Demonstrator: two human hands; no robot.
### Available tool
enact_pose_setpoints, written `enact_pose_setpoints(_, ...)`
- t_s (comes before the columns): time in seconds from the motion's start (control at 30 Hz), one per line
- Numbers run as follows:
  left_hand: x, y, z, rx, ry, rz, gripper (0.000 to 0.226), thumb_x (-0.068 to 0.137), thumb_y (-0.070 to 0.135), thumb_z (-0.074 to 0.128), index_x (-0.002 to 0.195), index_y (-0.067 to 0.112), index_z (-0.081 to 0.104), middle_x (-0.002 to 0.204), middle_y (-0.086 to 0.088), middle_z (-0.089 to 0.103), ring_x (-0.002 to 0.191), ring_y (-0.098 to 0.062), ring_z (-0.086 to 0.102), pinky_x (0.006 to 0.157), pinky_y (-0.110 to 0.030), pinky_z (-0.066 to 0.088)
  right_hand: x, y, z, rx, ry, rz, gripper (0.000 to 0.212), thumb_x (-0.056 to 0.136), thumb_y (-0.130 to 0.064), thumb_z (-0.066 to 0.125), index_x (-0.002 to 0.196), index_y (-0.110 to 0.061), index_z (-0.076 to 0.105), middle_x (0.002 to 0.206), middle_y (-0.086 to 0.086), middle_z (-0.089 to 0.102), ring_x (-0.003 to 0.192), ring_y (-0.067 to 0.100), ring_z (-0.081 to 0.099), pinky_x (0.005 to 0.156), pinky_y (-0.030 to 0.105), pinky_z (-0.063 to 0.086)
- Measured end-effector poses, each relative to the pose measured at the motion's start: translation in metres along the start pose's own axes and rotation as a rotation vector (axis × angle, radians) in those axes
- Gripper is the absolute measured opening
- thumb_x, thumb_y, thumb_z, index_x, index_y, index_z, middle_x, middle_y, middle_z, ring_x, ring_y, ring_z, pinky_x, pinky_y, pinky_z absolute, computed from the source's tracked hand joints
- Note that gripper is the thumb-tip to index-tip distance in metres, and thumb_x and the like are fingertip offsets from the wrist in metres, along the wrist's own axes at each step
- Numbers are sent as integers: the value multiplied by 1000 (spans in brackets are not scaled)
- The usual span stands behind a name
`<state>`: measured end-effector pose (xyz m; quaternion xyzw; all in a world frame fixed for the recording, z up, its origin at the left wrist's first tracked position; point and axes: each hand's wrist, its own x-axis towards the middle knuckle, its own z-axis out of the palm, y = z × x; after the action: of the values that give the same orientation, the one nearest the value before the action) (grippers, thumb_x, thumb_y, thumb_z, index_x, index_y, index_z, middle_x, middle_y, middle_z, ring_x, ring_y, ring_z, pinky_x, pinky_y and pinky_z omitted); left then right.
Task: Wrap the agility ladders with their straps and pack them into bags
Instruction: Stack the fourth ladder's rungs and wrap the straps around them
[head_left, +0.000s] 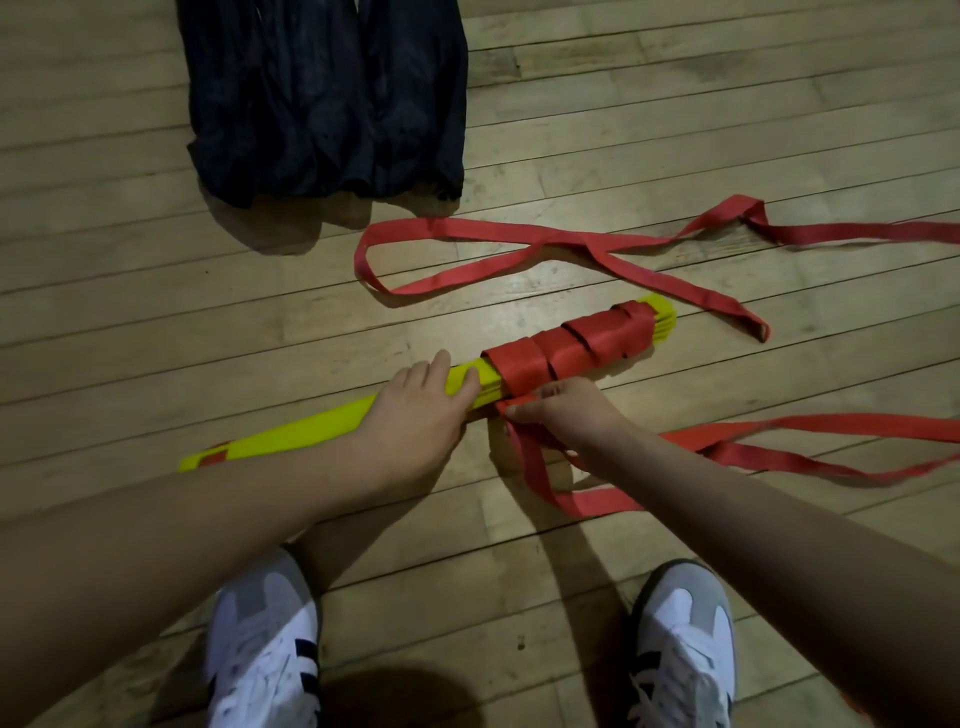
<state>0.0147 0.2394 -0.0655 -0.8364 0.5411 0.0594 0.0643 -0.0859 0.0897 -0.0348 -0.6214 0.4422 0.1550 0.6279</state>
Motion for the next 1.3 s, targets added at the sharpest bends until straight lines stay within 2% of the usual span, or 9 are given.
enact_pose_setpoints(0.17, 6, 8, -11, -121, -154, -98, 40, 97, 34, 45, 133, 20, 32, 119, -11, 47, 109, -33, 50, 71, -34, 35, -5, 8, -4, -118, -22, 19, 15, 78, -3, 73, 78, -6, 59, 68, 11, 55, 53, 14, 51, 48, 19, 38)
enact_pose_setpoints(0.53, 45, -15, -20, -100, -154, -325, 70, 87, 21, 64, 142, 5, 26, 131, -16, 46, 119, -33, 46, 91, -41, 43, -12, -17, -11, -100, -125, 78, 10, 80, -6, 74, 77, -6, 64, 66, 8, 65, 50, 12, 59, 47, 19, 47)
enact_pose_setpoints(0.67, 43, -12, -16, 38, -85, -274, 70, 90, 18, 59, 145, 1, 20, 130, -16, 42, 116, -29, 44, 95, -35, 41, -9, -18, -12, -29, -163, 70, 11, 84, -1, 67, 95, 1, 65, 73, 9, 69, 56, 11, 66, 48, 18, 49)
enact_pose_setpoints(0.8, 34, -18, -10, 150, -61, -105, 68, 88, 50, 58, 134, 4, 36, 123, -13, 44, 112, -26, 45, 91, -33, 42, -7, -13, -13, -7, -185, 72, 17, 88, 3, 59, 104, -1, 60, 81, 12, 69, 67, 20, 67, 57, 22, 56)
enact_pose_setpoints(0.87, 24, -18, -7, 163, -8, -54, 72, 77, 60, 65, 121, 4, 51, 109, -12, 52, 97, -26, 52, 81, -34, 47, -6, -9, -11, 20, -183, 99, 16, 90, 5, 56, 105, 0, 57, 83, 15, 68, 67, 22, 67, 58, 24, 56)
enact_pose_setpoints(0.93, 13, -14, 0, 76, 114, -6, 69, 75, 59, 66, 112, 2, 57, 104, -14, 51, 90, -28, 51, 76, -38, 48, -5, -6, -8, 16, -169, 110, 13, 91, 3, 56, 103, 0, 58, 83, 15, 68, 64, 20, 66, 56, 24, 55)
enact_pose_setpoints(1.03, -4, -4, 6, 20, 201, 86, 55, 80, 49, 55, 112, 4, 55, 115, -17, 43, 101, -31, 43, 87, -44, 43, -4, -2, -5, 35, -182, 81, 8, 91, 1, 58, 98, 3, 62, 79, 16, 66, 62, 21, 64, 59, 25, 56)
enact_pose_setpoints(1.17, -9, 8, -1, -44, 3, 56, 40, 79, 34, 67, 109, 13, 52, 113, -21, 54, 101, -38, 53, 87, -41, 41, -10, 11, 0, 103, -217, 101, 10, 92, 6, 53, 97, 10, 60, 74, 21, 60, 57, 24, 59, 51, 24, 51)
enact_pose_setpoints(1.3, -4, 12, -6, -111, -159, -59, 41, 95, 26, 49, 132, 20, 31, 115, -10, 50, 107, -32, 52, 77, -36, 38, -12, 13, -5, 96, -221, 81, 8, 87, 14, 54, 87, 8, 59, 69, 19, 59, 57, 24, 58, 54, 27, 56)
